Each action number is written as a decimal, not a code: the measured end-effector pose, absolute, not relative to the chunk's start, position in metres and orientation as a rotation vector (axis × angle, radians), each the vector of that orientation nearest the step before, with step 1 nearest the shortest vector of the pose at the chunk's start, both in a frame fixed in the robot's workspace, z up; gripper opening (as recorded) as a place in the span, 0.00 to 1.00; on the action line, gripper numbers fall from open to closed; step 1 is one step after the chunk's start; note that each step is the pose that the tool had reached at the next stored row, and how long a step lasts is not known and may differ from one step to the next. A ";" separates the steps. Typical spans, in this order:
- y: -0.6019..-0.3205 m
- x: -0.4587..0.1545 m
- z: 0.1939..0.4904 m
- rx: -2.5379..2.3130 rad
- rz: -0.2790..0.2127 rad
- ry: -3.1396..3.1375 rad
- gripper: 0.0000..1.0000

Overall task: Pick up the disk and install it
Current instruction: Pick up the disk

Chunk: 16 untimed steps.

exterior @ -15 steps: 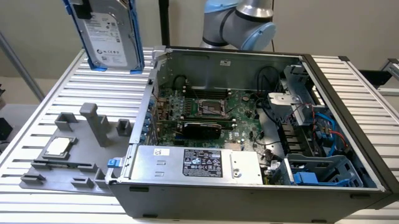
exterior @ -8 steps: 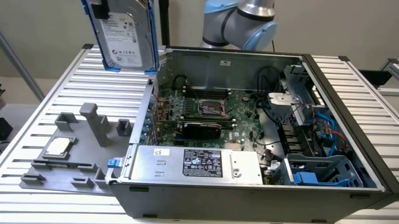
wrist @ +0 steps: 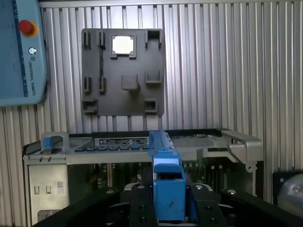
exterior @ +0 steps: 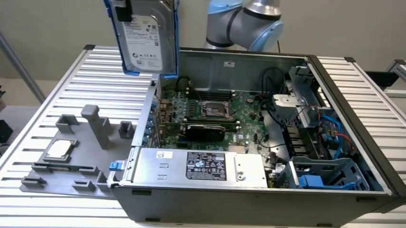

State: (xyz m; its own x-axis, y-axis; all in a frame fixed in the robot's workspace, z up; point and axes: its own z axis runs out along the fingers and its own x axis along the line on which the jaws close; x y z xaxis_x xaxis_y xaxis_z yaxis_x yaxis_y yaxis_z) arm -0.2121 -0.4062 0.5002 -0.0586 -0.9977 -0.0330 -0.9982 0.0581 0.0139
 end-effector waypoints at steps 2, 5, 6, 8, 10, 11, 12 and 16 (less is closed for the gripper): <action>-0.408 -0.203 0.500 -2.145 0.051 2.275 0.00; -0.411 -0.189 0.500 -2.145 0.051 2.275 0.00; -0.412 -0.185 0.500 -2.145 0.051 2.274 0.00; -0.415 -0.176 0.500 -2.145 0.051 2.275 0.00; -0.417 -0.166 0.500 -2.145 0.051 2.274 0.00; -0.418 -0.162 0.500 -2.145 0.051 2.274 0.00; -0.419 -0.158 0.500 -2.145 0.051 2.275 0.00; -0.425 -0.139 0.500 -2.145 0.051 2.275 0.00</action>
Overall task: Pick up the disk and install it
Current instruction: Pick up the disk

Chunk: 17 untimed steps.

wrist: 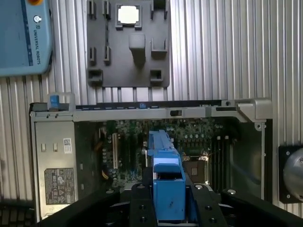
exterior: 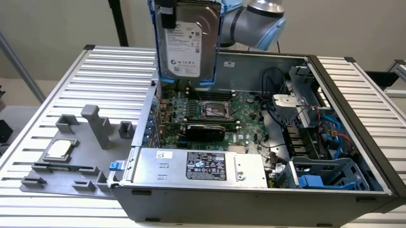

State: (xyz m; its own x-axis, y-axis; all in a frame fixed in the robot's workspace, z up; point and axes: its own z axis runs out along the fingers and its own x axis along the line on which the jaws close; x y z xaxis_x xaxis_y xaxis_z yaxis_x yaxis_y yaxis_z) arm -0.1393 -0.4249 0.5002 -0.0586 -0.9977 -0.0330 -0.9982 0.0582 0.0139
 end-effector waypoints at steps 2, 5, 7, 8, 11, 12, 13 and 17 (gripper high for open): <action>-0.428 -0.130 0.500 -2.145 0.051 2.275 0.00; -0.432 -0.116 0.500 -2.146 0.051 2.274 0.00; -0.436 -0.107 0.500 -2.145 0.051 2.275 0.00; -0.437 -0.103 0.500 -2.145 0.051 2.274 0.00; -0.442 -0.089 0.500 -2.145 0.051 2.274 0.00; -0.444 -0.085 0.500 -2.145 0.051 2.275 0.00; -0.446 -0.080 0.500 -2.145 0.051 2.275 0.00; -0.453 -0.062 0.499 -2.145 0.051 2.275 0.00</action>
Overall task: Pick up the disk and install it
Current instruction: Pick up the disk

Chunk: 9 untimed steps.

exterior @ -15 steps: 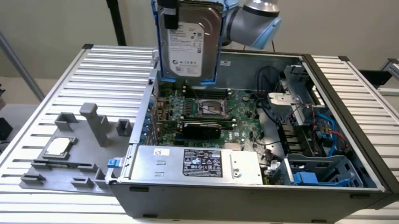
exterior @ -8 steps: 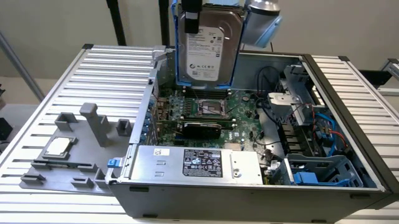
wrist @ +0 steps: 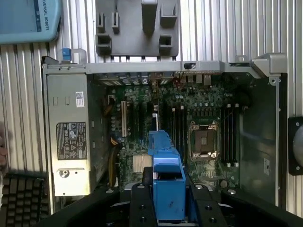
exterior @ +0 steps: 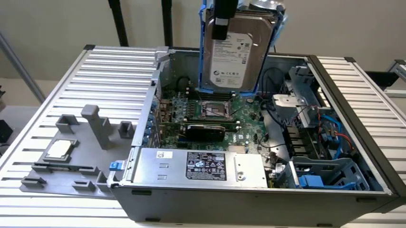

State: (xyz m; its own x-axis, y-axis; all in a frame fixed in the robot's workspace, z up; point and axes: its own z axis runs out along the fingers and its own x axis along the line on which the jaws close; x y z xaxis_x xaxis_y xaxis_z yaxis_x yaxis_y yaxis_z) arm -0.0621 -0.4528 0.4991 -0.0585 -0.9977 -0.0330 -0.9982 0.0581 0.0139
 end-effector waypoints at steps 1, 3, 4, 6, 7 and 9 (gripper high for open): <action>-0.455 -0.058 0.499 -2.145 0.051 2.275 0.00; -0.459 -0.049 0.499 -2.145 0.051 2.274 0.00; -0.461 -0.046 0.498 -2.145 0.051 2.275 0.00; -0.466 -0.038 0.498 -2.146 0.051 2.275 0.00; -0.468 -0.035 0.497 -2.145 0.051 2.275 0.00; -0.473 -0.028 0.497 -2.145 0.051 2.274 0.00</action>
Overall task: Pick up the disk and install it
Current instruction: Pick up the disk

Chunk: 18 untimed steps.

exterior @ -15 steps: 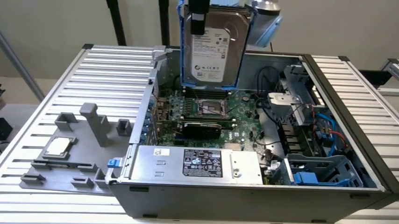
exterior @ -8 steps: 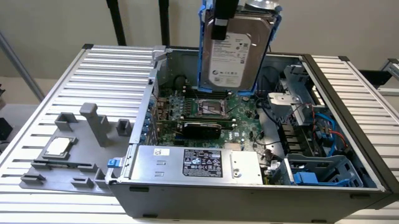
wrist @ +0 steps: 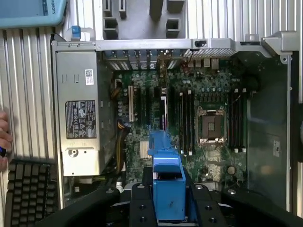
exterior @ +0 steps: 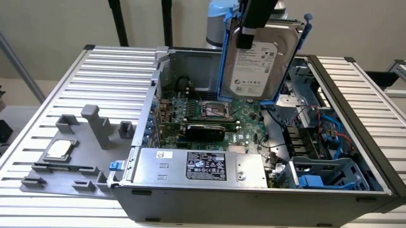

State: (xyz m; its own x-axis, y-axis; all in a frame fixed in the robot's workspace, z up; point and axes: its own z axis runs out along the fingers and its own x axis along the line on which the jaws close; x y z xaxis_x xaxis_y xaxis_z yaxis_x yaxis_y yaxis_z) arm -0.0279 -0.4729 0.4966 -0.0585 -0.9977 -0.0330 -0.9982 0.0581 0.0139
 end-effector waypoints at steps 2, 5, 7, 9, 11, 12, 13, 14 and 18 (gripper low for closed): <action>-0.478 -0.022 0.496 -2.145 0.051 2.275 0.00; -0.488 -0.009 0.494 -2.145 0.051 2.275 0.00; -0.494 -0.002 0.493 -2.145 0.051 2.275 0.00; -0.499 0.004 0.492 -2.145 0.051 2.275 0.00; -0.504 0.010 0.491 -2.145 0.051 2.275 0.00; -0.507 0.013 0.491 -2.145 0.051 2.274 0.00; -0.510 0.016 0.490 -2.145 0.051 2.275 0.00; -0.513 0.018 0.490 -2.145 0.051 2.274 0.00; -0.525 0.028 0.488 -2.145 0.051 2.275 0.00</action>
